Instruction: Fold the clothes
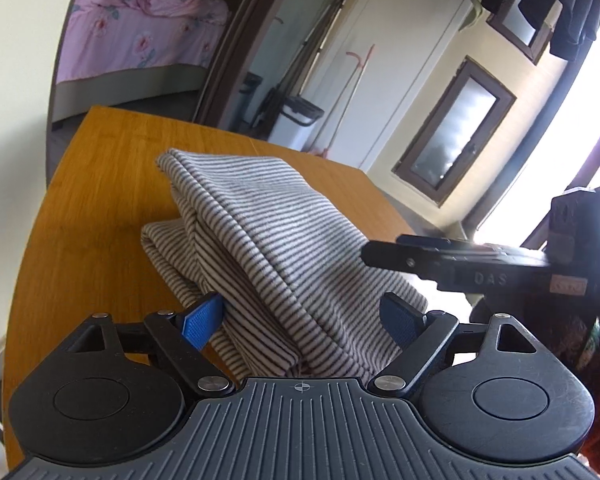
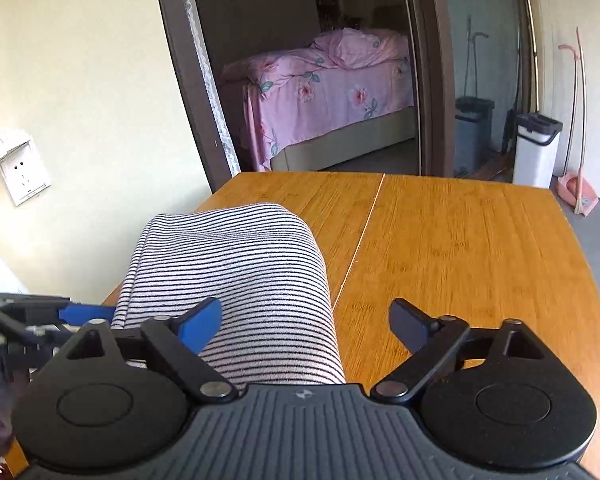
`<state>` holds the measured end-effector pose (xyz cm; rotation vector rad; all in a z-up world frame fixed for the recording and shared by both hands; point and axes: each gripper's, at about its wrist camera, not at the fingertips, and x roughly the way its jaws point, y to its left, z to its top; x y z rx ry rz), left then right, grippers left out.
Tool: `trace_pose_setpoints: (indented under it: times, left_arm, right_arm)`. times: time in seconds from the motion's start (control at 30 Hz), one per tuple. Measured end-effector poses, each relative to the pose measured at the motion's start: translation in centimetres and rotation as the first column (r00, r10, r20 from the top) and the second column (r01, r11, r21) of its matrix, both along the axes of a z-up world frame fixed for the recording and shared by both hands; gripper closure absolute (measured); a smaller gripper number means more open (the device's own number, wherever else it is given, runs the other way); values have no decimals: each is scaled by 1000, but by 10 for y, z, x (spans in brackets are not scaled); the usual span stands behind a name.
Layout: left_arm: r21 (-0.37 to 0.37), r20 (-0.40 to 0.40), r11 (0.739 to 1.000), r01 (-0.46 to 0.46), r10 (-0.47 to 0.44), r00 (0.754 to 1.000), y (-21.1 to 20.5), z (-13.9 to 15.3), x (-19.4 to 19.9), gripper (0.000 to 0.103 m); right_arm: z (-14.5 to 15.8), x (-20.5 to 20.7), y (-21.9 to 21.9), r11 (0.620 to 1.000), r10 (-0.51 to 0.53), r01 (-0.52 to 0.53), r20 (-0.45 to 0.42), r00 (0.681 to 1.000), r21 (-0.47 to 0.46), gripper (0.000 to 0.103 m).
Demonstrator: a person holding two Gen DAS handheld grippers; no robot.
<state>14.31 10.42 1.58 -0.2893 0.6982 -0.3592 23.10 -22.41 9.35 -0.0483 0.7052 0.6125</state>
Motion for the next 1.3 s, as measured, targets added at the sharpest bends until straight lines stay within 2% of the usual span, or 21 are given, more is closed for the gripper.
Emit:
trace_pose_setpoints:
  times: [0.03, 0.07, 0.13, 0.23, 0.53, 0.6, 0.67, 0.77, 0.83, 0.87, 1.0, 1.17, 1.23, 1.3]
  left_arm:
    - [28, -6, 1000, 3, -3, 1000, -4, -3, 1, 25]
    - [58, -11, 998, 5, -4, 1000, -7, -7, 2, 26]
    - [48, -32, 999, 8, -6, 999, -6, -13, 3, 30]
    - [12, -55, 1000, 4, -3, 998, -1, -19, 5, 30]
    - [-5, -40, 1000, -3, 2, 999, 2, -25, 3, 28]
    - [-11, -37, 1000, -10, 9, 999, 2, -26, 3, 27]
    - [-23, -44, 1000, -15, 14, 999, 5, -27, 4, 26]
    - [-11, -44, 1000, -2, 2, 999, 3, -27, 6, 24]
    - [-8, -41, 1000, 3, -3, 999, 3, -27, 6, 24]
    - [-12, -41, 1000, 4, -4, 999, 4, -28, 6, 24]
    - [-38, -40, 999, 3, -5, 999, 10, -23, 5, 24]
    - [-121, 83, 989, -82, 92, 992, 43, 14, 2, 25]
    - [-155, 122, 983, -102, 121, 985, 53, 27, 9, 25]
    - [-175, 110, 980, -97, 117, 987, 53, 29, 18, 27]
  right_arm:
    - [-1, 6, 4, 1000, 1, -1, -13, 1000, -9, 41]
    - [-3, 11, 9, 1000, 1, -2, -26, 1000, -17, 44]
    - [-6, 22, 17, 999, 2, -4, -52, 999, -34, 43]
    - [-2, 36, 34, 998, 27, -30, -70, 997, -47, 42]
    - [23, 71, 92, 986, 149, -154, -80, 986, -63, 45]
    - [2, 80, 105, 977, 151, -163, -92, 984, -136, 45]
    - [-3, 80, 110, 975, 151, -162, -80, 985, -149, 43]
    - [11, 76, 99, 982, 151, -158, -73, 986, -102, 42]
    - [20, 69, 83, 984, 148, -151, -47, 988, -90, 27]
    - [23, 64, 72, 986, 141, -143, -37, 989, -87, 13]
    - [16, 52, 30, 992, 103, -109, -73, 992, -71, 13]
    - [-6, 17, -1, 994, 102, -105, -110, 989, -20, 22]
    - [-11, 1, -1, 994, 99, -102, -84, 991, -28, 23]
    - [-15, -15, 5, 993, 95, -97, -24, 995, -65, 23]
